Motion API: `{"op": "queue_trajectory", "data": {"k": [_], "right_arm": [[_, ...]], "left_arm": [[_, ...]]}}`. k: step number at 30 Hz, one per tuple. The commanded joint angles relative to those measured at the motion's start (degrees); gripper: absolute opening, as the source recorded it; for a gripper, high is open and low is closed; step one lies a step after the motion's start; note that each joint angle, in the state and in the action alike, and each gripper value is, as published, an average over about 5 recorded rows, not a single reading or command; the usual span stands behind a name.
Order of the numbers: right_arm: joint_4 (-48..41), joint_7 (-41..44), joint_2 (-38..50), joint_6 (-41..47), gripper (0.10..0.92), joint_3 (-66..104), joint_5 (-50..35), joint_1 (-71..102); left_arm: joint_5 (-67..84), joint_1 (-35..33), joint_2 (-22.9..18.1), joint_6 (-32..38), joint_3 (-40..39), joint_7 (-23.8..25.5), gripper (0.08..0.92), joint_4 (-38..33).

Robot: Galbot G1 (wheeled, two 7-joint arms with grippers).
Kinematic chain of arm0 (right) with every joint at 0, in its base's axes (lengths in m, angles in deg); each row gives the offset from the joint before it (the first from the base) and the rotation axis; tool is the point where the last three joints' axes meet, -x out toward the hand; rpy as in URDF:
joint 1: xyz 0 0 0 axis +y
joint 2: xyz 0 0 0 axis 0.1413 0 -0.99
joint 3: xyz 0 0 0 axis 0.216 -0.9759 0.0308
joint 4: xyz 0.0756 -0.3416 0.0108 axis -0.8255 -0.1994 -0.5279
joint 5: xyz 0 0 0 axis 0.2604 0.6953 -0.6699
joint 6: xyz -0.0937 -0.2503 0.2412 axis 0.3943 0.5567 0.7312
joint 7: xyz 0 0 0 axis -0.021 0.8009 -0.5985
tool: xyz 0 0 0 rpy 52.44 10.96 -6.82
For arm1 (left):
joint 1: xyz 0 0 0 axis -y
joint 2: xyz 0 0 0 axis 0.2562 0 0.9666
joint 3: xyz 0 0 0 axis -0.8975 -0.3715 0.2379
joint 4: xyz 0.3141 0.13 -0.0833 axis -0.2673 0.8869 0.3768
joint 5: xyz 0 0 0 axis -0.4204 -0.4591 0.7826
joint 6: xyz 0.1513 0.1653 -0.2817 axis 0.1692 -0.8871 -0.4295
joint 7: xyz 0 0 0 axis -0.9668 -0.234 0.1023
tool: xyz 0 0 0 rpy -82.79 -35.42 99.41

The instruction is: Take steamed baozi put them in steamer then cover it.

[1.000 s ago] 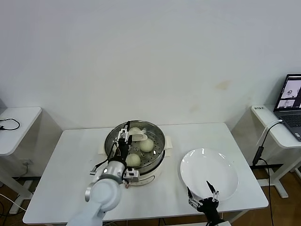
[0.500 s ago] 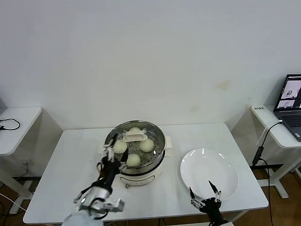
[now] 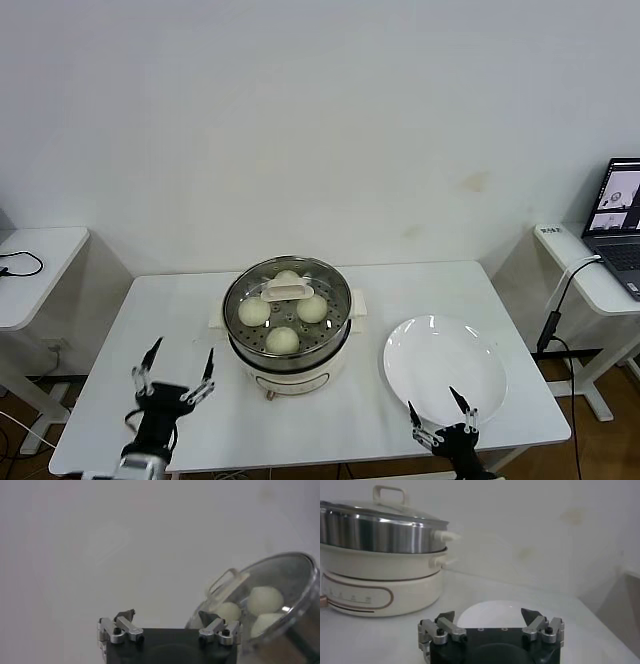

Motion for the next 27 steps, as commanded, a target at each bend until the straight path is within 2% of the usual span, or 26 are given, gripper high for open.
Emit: {"op": "queue_trajectory", "data": {"k": [1,5,27], "right_arm": [[1.12,-0.17,3.15,-0.06,0.823,-0.27,-3.12,1.25],[1.32,-0.22,3.32,-0.16,0.823,-0.34,-3.13,1.38],[0.60,-0.09,2.64,-0.39,0.822,-2.04,-3.30,1.68]], "left_arm": [[24.58,-12.13,-1.70,10.38,4.97,-4.12,0.823,6.58],[22.67,-13.12,-2.19,13.19,5.07,-2.29,0.823,8.70],[17.51,-12.68,-3.44,13.08,5.12,-0.70,0.823,7.94]]}}
